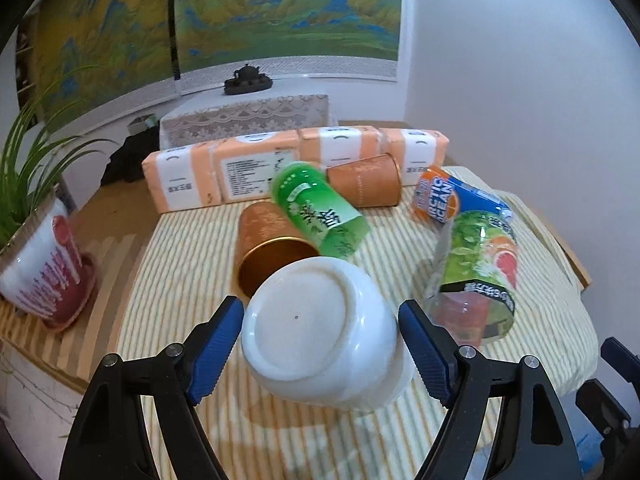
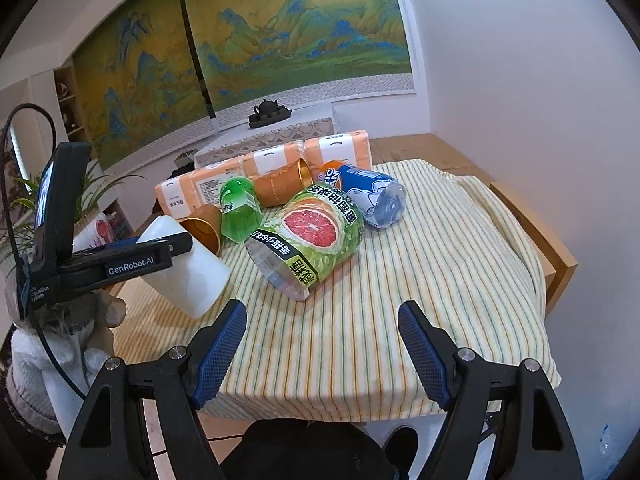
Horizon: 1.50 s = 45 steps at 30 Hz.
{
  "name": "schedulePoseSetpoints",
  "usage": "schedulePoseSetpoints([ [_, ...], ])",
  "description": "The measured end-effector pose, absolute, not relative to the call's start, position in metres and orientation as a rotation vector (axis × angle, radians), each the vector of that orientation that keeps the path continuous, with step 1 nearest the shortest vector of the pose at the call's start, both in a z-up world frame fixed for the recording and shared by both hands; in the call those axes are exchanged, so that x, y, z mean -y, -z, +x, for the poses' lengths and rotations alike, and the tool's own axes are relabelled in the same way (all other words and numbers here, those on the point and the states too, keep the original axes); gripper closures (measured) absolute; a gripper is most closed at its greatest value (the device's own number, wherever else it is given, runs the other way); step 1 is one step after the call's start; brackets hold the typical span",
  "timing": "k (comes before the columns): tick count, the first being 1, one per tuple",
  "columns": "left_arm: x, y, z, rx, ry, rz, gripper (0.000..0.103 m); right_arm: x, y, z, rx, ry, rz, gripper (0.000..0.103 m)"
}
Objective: Flip cup upside down
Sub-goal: 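Lower the upside-down white cup onto the tablecloth with the left tool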
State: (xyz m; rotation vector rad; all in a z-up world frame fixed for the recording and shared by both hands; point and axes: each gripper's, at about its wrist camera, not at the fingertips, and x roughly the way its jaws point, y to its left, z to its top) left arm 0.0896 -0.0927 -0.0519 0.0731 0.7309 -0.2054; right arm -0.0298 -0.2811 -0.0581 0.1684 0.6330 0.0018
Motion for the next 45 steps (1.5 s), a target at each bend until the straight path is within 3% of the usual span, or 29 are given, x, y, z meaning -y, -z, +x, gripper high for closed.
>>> schedulePoseSetpoints([
  [22, 0.127, 0.057, 0.086, -0.716, 0.28, 0.095, 0.024, 0.299, 0.053, -0.036, -0.621, 0.04, 0.202, 0.028],
  [25, 0.128, 0.056, 0.085, -0.709, 0.29, 0.09, 0.022, 0.301, 0.053, -0.038, -0.619, 0.046, 0.207, 0.028],
  [29, 0.125, 0.05, 0.082, -0.68, 0.299, 0.077, 0.01, 0.303, 0.053, -0.038, -0.617, 0.047, 0.214, 0.028],
  [45, 0.108, 0.043, 0.067, -0.677, 0.358, 0.029, 0.008, 0.298, 0.049, -0.037, -0.6, 0.043, 0.225, 0.028],
])
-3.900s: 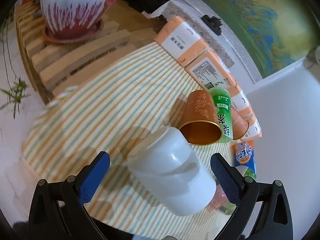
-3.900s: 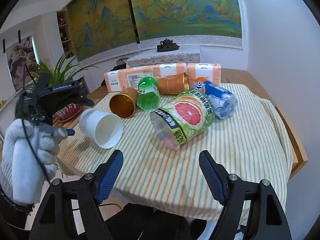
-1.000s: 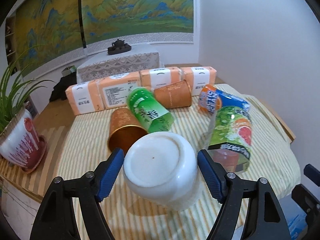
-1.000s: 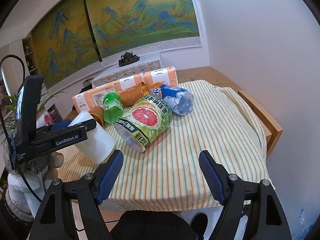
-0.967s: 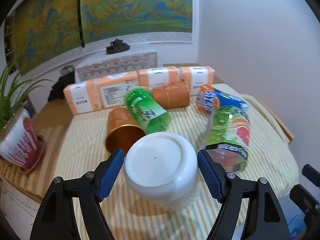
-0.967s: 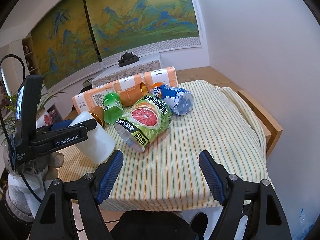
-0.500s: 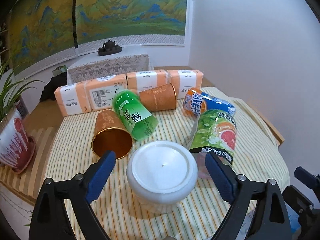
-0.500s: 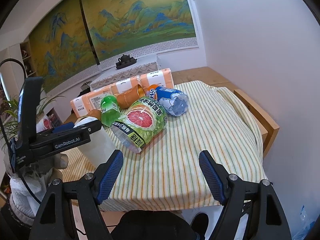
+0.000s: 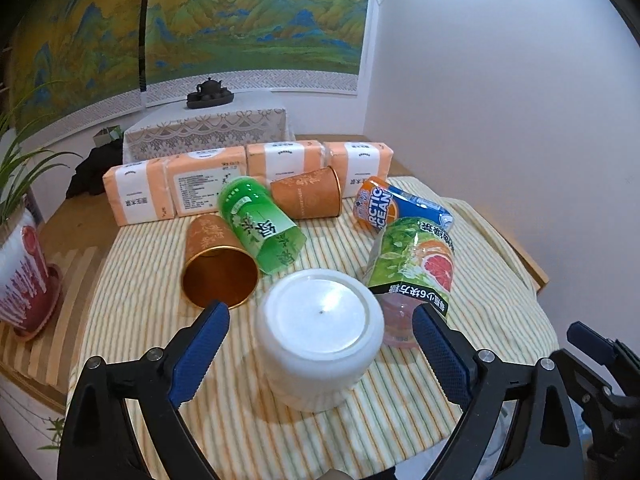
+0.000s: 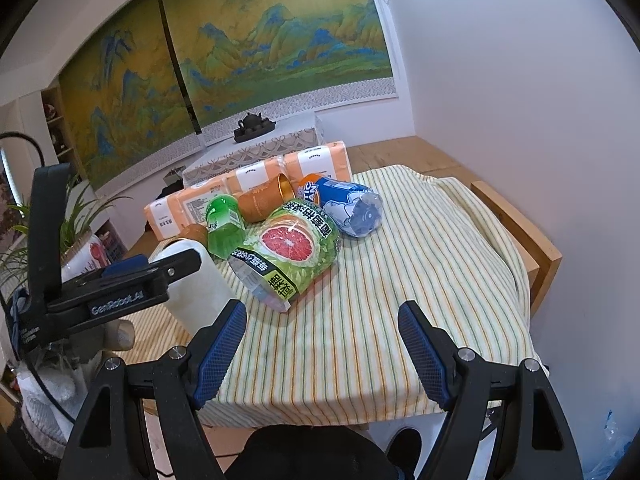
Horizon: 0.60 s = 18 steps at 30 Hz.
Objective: Flip cup upside down
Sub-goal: 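Lower the upside-down white cup onto the tablecloth with the left tool, then open the left tool and pull it back from the cup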
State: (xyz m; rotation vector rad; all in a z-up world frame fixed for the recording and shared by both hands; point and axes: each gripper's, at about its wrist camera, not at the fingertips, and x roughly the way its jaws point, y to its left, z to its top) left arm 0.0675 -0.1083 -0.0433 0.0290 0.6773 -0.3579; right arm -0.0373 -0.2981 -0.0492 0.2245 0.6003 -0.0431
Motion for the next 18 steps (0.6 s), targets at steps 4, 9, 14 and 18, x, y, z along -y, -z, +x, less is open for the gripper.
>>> schedulePoseSetpoints([
  [4, 0.093, 0.036, 0.057, -0.652, 0.335, 0.015, 0.008, 0.294, 0.047, -0.036, -0.586, 0.043, 0.222, 0.028],
  [9, 0.062, 0.034, 0.042, -0.634, 0.283, -0.014, 0.008, 0.284, 0.041, -0.032, -0.557, 0.035, 0.205, 0.025],
  [14, 0.035, 0.03, 0.027, -0.601, 0.204, -0.016, 0.008, 0.268, 0.034, -0.028, -0.507, 0.03, 0.17, 0.018],
  [18, 0.016, 0.019, 0.012, -0.546, 0.15, -0.033, 0.008, 0.249, 0.029, -0.024, -0.473, 0.017, 0.118, 0.015],
])
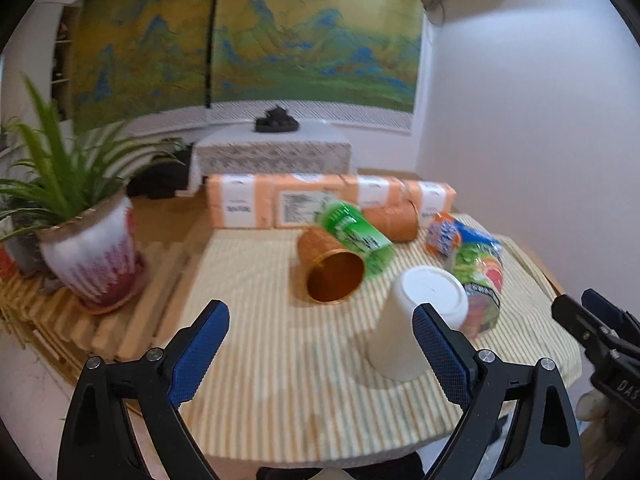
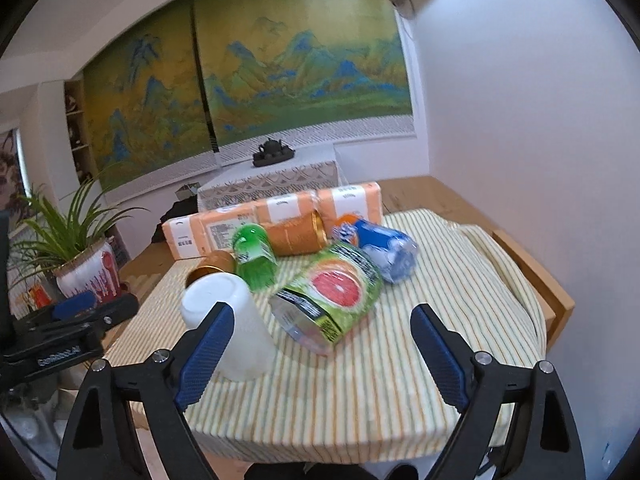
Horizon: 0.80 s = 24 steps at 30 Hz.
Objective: Flip cup upside down
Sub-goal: 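Open the left tool and pull it back from the cup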
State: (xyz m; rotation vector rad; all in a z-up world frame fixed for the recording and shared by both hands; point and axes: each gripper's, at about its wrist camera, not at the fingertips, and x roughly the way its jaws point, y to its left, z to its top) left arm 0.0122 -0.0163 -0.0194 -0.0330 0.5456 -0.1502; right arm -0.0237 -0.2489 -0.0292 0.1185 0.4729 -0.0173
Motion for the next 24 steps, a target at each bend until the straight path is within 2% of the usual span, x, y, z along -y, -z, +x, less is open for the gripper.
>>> schedulePoseSetpoints([
  [7, 0.002, 0.007, -0.007, -0.483, 0.09, -0.04, 0.008, 0.223, 0.025, -0.022, -0.432, -0.001, 0.072, 0.009],
  [22, 0.002, -0.005, -0.032, -0.409, 0.055, -0.028, 0.004, 0.212, 0.02, -0.03, -0.38, 0.035, 0.044, 0.008],
  [24, 0.003, -0.006, -0.033, -0.405, 0.056, -0.028, 0.001, 0.213, 0.019, -0.032, -0.371, 0.042, 0.044, 0.008],
])
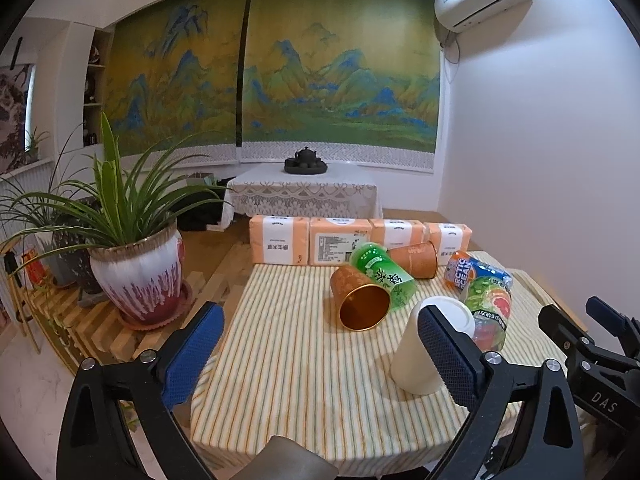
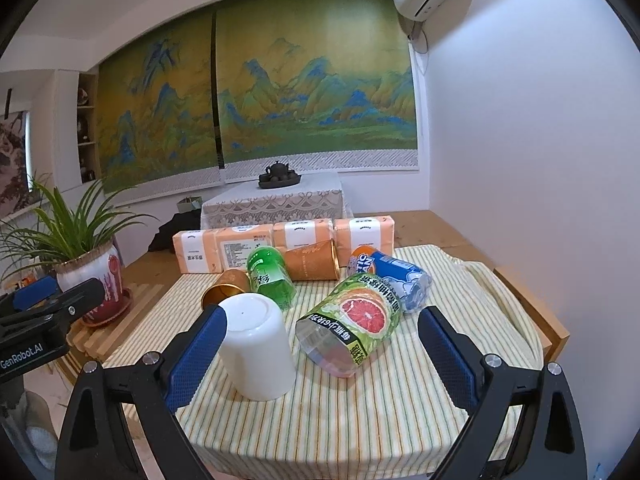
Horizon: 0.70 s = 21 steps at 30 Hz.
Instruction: Flip cup upside down
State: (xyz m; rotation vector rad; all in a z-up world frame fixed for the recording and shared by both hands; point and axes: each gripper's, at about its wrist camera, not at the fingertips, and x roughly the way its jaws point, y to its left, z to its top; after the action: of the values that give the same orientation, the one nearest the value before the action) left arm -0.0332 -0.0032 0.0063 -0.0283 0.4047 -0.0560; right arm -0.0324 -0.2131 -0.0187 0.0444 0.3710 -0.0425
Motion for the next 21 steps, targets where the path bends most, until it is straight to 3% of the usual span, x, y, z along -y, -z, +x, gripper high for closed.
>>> schedulePoseSetpoints([
  [21, 0.007, 0.002, -0.022, -0.437, 0.058, -0.028, 0.001, 0.212, 0.022, -0.029, -0.386, 0.04, 0.024, 0.008],
])
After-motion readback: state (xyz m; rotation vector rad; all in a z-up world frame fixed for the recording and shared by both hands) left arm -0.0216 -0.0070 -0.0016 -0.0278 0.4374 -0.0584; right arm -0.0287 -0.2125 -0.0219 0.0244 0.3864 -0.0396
